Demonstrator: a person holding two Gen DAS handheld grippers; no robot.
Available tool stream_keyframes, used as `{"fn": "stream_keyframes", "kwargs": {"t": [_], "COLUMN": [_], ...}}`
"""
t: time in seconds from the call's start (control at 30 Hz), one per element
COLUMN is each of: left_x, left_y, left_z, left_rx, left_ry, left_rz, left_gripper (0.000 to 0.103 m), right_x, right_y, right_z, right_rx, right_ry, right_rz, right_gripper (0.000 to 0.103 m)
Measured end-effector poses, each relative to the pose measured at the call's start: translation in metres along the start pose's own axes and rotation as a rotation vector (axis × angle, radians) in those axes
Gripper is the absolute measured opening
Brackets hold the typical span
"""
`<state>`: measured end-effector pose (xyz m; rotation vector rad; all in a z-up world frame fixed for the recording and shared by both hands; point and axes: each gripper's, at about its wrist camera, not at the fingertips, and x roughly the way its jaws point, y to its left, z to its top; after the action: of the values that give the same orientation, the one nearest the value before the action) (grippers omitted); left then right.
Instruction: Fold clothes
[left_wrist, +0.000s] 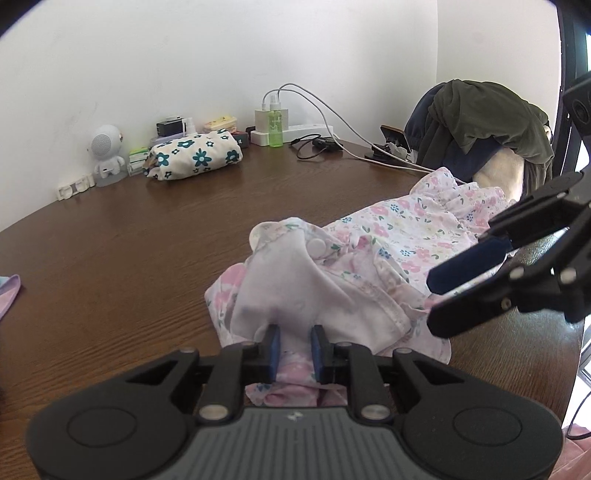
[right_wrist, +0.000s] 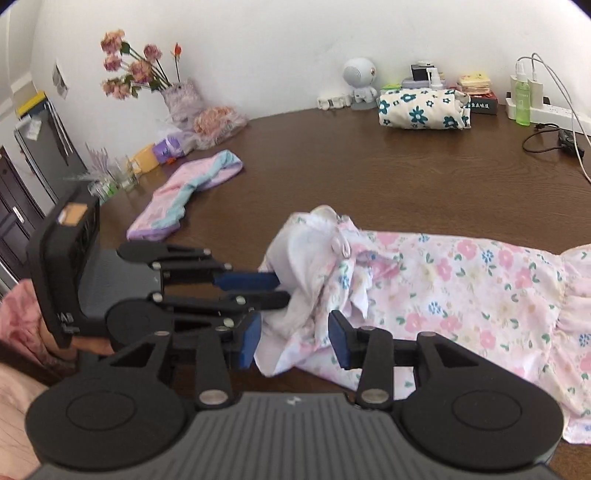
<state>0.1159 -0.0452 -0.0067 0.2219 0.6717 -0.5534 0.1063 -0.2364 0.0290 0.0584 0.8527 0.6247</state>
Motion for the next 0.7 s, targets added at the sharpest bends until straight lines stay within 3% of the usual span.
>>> {"fn": "stream_keyframes", "kwargs": {"t": [0.13, 0.27, 0.33, 0.37, 0.4, 0.47, 0.6, 0.7], "left_x": [0.001, 0.002, 0.001, 0.001, 0.0, -0.002, -0.002, -0.002], "left_y": [0.001, 0.0, 0.001, 0.001, 0.002, 0.003, 0.005, 0.004], "left_z": [0.002, 0.003, 0.002, 0.001, 0.0, -0.001, -0.001, -0.002], "left_rx": [-0.017, -0.015, -0.015, -0.018, -0.02, -0.023, -0.034, -0.037], "left_ry": [0.006, 0.006, 0.005, 0.003, 0.0, -0.005, -0.008, -0.007], "left_rz": [0.0, 0.003, 0.001, 0.0, -0.002, -0.005, -0.012, -0.014], "left_gripper": [0.016, 0.016, 0.016, 0.016, 0.016, 0.017, 0.017, 0.017], "right_x": [0.001, 0.013, 0.024, 0.028, 0.028, 0.026, 0.015, 0.026], "right_y": [0.008, 0.016, 0.018, 0.016, 0.013, 0.007, 0.015, 0.009], "right_z": [-0.007, -0.009, -0.009, -0.007, -0.005, 0.001, 0.01, 0.008], "right_rx": [-0.04, -0.098, -0.115, -0.105, -0.092, -0.076, -0.176, -0.209], "right_ry": [0.031, 0.07, 0.097, 0.099, 0.087, 0.058, -0.034, -0.003], "right_rz": [0.004, 0.019, 0.0, -0.006, -0.005, -0.005, -0.015, -0.061], "right_gripper": [0.06, 0.06, 0.043, 0.024, 0.016, 0.009, 0.007, 0.007]}}
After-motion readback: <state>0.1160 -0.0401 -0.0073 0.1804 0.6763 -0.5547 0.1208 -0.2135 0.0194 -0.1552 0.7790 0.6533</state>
